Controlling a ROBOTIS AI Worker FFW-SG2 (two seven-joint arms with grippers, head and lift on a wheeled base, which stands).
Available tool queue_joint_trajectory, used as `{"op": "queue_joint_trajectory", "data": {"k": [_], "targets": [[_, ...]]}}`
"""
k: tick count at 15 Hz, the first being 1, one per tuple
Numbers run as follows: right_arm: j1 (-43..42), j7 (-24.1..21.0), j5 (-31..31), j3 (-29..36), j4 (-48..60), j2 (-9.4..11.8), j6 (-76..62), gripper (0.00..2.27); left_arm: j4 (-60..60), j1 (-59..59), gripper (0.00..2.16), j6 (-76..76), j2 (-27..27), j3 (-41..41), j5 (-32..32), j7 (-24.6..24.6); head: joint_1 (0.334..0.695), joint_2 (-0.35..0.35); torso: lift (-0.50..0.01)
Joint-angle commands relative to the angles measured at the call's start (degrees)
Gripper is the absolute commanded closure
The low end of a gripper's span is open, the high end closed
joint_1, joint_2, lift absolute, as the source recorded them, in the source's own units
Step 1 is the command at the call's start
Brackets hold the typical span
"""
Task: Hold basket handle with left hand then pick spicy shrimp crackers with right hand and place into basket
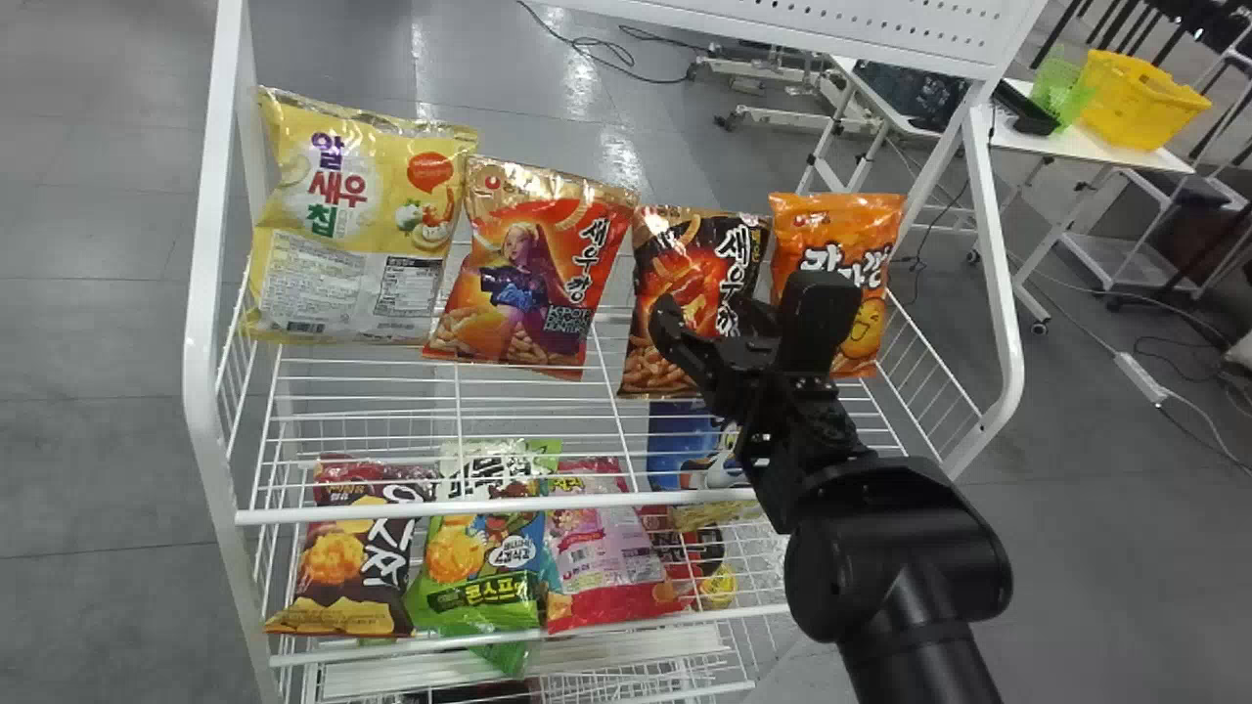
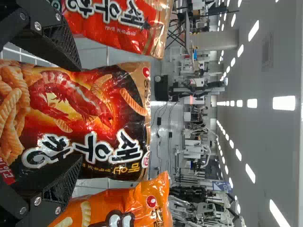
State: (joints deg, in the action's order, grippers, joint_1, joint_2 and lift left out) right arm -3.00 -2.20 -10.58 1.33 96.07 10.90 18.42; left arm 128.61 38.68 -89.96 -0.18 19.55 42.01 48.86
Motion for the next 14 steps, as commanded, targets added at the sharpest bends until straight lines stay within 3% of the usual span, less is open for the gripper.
{"op": "queue_joint_trajectory", "data": {"k": [1,6,9,11,14], "targets": [[-1.57,0.09,0.30,0.07,-2.38,0.00,0.00,0.18,-0.11,-0.09,1.89,-0.07,0.32,0.05,0.00,0.09,0.695,-0.333,-0.037],[-2.98,0.00,1.35,0.34,-4.93,0.00,-0.18,0.20,-0.28,-0.53,1.89,-0.07,0.32,-0.03,-0.09,-0.17,0.695,-0.338,-0.037],[-4.03,0.26,2.41,0.69,-6.42,0.44,0.00,0.35,-0.55,-0.71,1.89,-0.07,0.32,-0.12,-0.44,-0.26,0.695,-0.346,-0.037],[-3.94,0.97,2.23,1.13,-6.51,0.44,0.00,0.70,-0.55,-0.80,1.89,-0.07,0.32,-0.12,-0.44,-0.35,0.695,-0.350,-0.037],[-3.15,1.85,1.88,1.13,-6.33,0.44,0.00,1.48,-0.55,-0.80,1.89,-0.07,0.32,-0.12,-0.53,-0.43,0.695,-0.350,-0.037]]}}
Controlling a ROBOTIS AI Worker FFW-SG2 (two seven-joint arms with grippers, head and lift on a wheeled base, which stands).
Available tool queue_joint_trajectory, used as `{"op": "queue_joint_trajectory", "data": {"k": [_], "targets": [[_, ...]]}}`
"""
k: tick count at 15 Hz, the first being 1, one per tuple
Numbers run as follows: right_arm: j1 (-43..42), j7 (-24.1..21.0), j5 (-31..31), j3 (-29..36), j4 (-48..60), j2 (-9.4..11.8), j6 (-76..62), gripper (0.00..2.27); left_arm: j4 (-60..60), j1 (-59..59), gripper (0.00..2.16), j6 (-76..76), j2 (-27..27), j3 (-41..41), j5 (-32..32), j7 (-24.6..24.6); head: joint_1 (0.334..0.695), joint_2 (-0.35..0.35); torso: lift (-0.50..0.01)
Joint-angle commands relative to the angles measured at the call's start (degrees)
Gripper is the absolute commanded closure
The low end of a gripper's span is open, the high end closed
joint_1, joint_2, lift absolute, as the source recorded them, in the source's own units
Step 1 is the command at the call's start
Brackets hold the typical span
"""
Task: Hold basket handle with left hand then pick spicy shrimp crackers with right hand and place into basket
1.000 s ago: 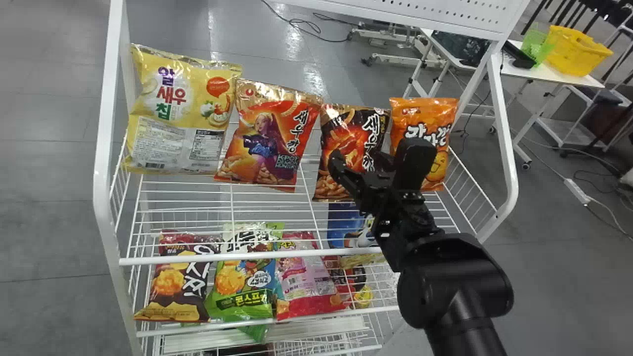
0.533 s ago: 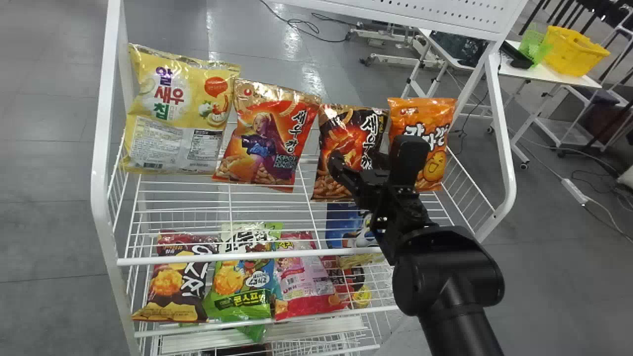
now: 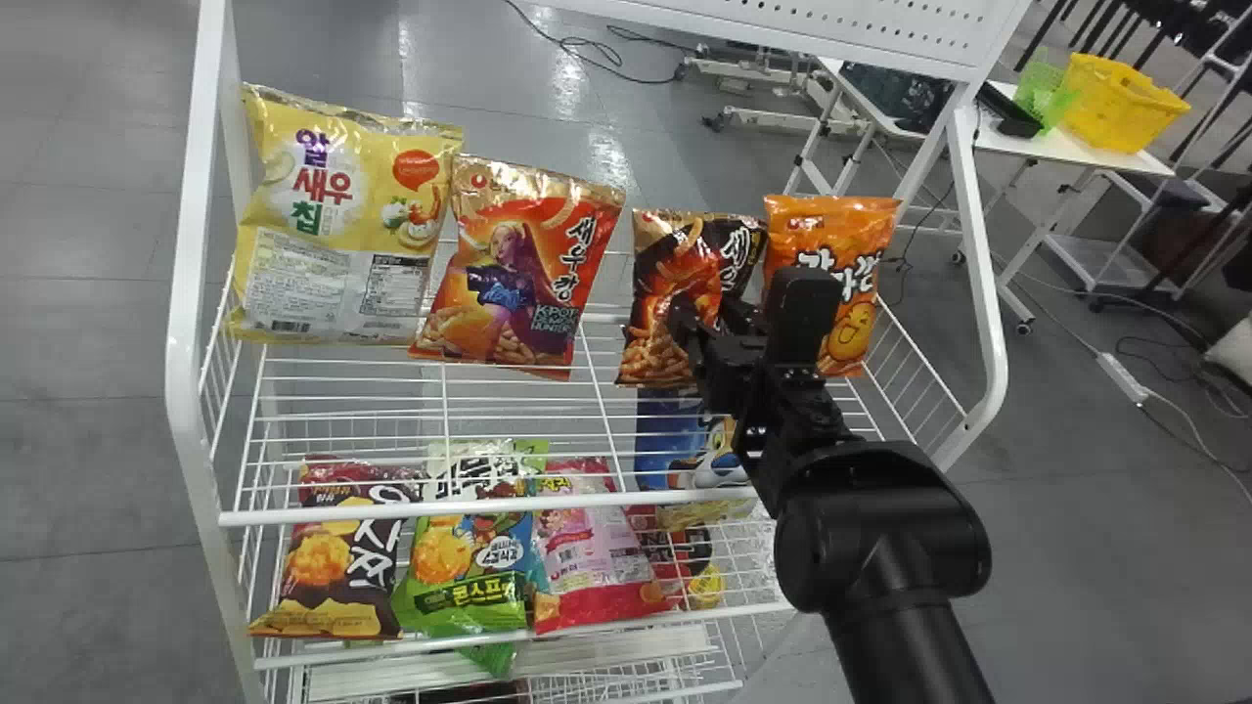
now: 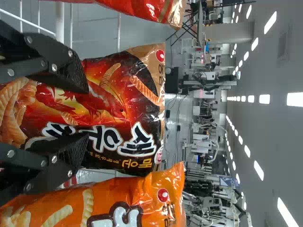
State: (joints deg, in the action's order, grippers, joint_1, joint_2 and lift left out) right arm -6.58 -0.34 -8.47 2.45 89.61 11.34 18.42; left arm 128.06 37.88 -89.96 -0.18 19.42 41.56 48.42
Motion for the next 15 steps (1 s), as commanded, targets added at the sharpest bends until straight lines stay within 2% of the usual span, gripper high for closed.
{"op": "queue_joint_trajectory", "data": {"k": [1,8,15], "targets": [[0.69,-0.01,-0.40,0.02,0.39,0.00,-0.17,1.48,0.00,0.00,1.89,-0.07,0.32,0.00,-0.07,-0.08,0.695,-0.350,-0.037],[3.77,3.94,-2.42,1.95,3.82,0.09,-2.11,1.48,0.09,0.09,1.89,-0.07,0.32,-0.70,-0.16,-0.08,0.695,-0.350,-0.037],[11.33,4.03,-3.39,2.83,15.24,0.18,-0.17,1.48,0.09,-0.35,1.89,-0.07,0.32,-0.96,-0.16,0.01,0.695,-0.350,-0.037]]}}
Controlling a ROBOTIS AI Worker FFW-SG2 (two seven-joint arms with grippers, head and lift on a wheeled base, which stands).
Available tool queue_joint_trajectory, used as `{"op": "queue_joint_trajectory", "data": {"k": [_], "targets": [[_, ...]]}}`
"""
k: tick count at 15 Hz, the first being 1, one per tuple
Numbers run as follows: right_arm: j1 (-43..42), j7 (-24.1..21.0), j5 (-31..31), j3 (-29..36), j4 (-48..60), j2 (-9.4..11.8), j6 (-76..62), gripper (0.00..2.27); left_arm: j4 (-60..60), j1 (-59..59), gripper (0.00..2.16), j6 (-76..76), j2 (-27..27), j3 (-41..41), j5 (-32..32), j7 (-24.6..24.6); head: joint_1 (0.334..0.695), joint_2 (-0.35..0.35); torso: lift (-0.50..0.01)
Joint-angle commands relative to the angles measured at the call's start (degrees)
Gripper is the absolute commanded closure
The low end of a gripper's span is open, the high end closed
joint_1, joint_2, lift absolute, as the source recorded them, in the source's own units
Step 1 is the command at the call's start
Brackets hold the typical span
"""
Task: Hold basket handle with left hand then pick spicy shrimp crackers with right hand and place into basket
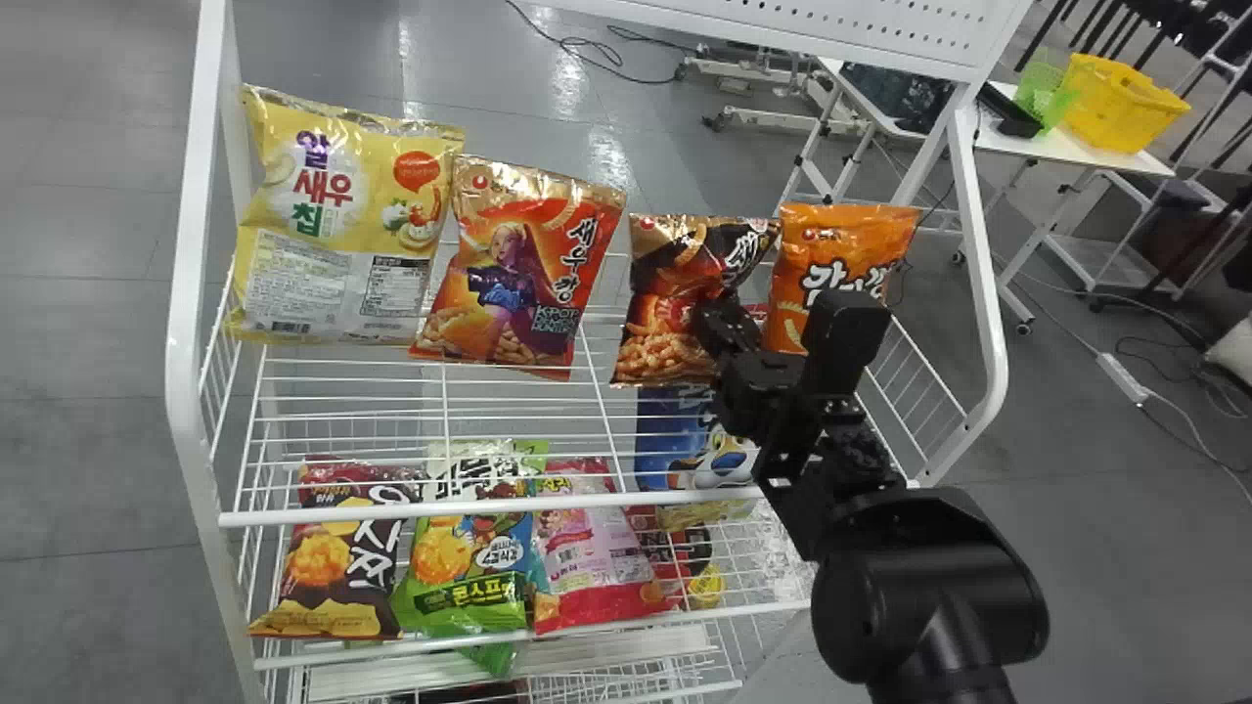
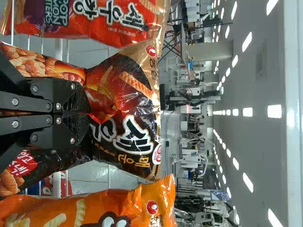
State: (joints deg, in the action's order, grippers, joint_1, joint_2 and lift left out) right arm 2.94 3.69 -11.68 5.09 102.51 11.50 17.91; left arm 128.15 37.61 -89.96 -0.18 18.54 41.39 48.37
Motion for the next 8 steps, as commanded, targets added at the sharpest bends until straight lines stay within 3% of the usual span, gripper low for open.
{"op": "queue_joint_trajectory", "data": {"k": [1,8], "targets": [[3.12,0.00,-0.80,0.53,4.28,0.02,0.68,1.48,0.00,-0.17,1.89,-0.07,0.32,-0.08,0.00,0.06,0.695,-0.350,-0.037],[8.84,2.29,-5.64,3.17,14.48,0.55,7.72,1.48,0.00,-0.61,1.89,-0.07,0.32,-0.96,-0.44,-0.11,0.695,-0.350,-0.037]]}}
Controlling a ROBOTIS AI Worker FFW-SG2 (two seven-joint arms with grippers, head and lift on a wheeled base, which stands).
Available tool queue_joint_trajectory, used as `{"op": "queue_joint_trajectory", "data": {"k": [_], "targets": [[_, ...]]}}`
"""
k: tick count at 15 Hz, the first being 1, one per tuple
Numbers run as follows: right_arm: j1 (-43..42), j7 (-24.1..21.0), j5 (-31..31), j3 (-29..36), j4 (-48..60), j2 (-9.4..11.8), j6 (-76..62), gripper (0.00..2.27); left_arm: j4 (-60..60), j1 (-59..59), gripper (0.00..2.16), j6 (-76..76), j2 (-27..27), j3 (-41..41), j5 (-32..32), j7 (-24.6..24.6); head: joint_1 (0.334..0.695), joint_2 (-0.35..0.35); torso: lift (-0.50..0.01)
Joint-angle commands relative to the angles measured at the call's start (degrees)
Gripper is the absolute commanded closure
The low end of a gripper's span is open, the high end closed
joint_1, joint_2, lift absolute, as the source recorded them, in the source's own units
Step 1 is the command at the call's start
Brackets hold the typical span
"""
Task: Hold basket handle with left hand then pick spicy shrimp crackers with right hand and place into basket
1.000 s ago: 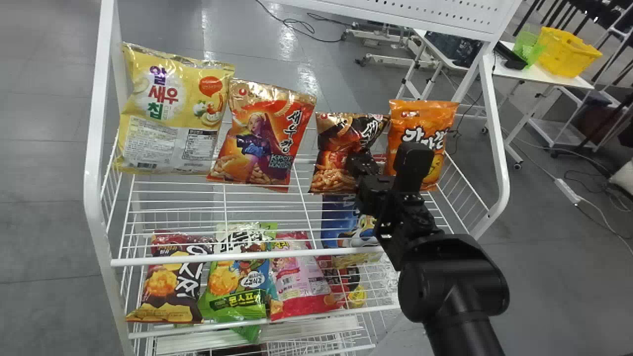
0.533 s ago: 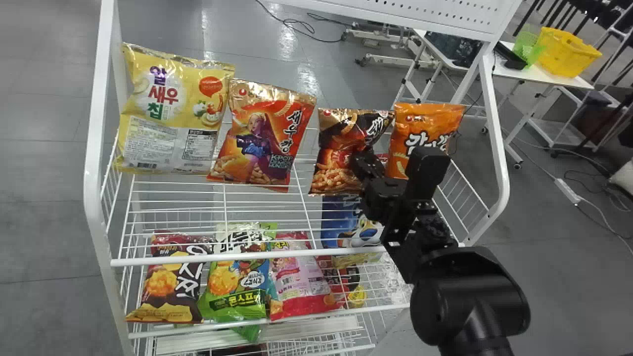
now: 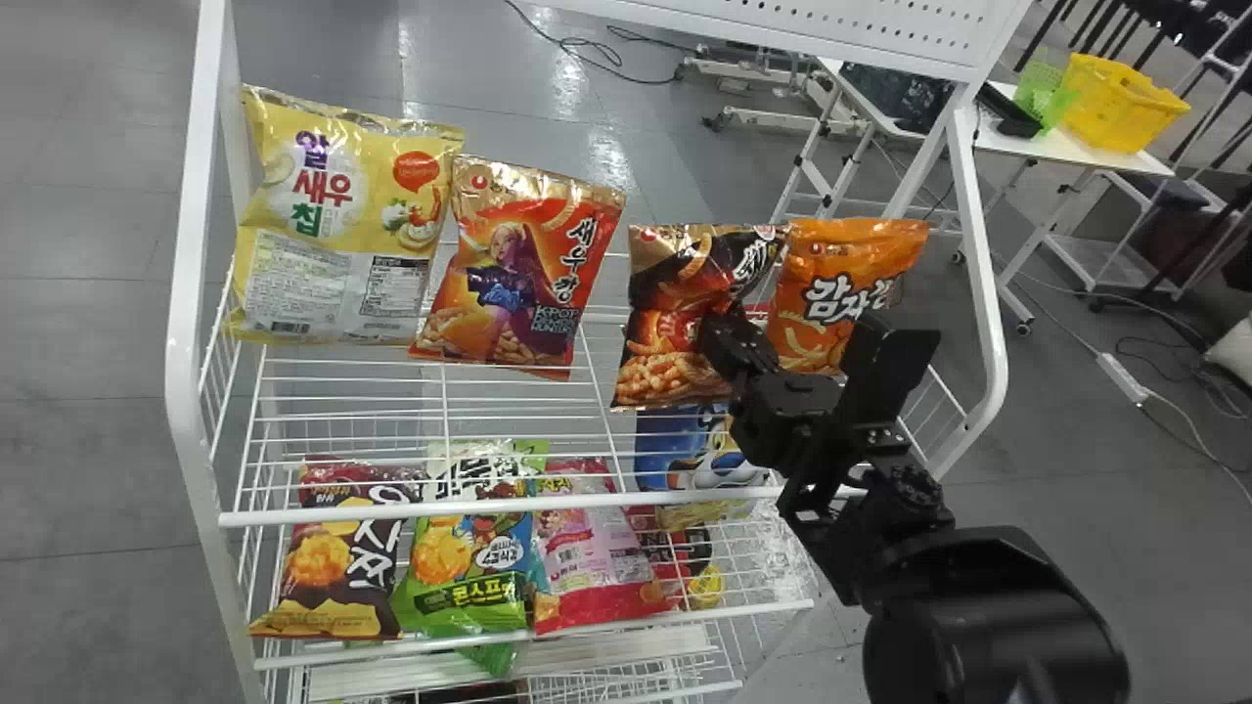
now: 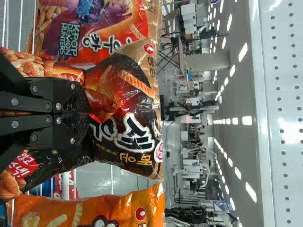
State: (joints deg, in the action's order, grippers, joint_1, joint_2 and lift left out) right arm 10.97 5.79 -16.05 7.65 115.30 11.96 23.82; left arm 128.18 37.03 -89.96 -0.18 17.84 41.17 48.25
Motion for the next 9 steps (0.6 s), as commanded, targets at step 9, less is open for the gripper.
{"op": "queue_joint_trajectory", "data": {"k": [9], "targets": [[9.16,1.16,-7.07,1.85,15.40,0.08,16.22,1.48,0.14,-0.20,1.89,-0.07,0.32,-0.61,-0.65,-0.43,0.695,-0.345,-0.037]]}}
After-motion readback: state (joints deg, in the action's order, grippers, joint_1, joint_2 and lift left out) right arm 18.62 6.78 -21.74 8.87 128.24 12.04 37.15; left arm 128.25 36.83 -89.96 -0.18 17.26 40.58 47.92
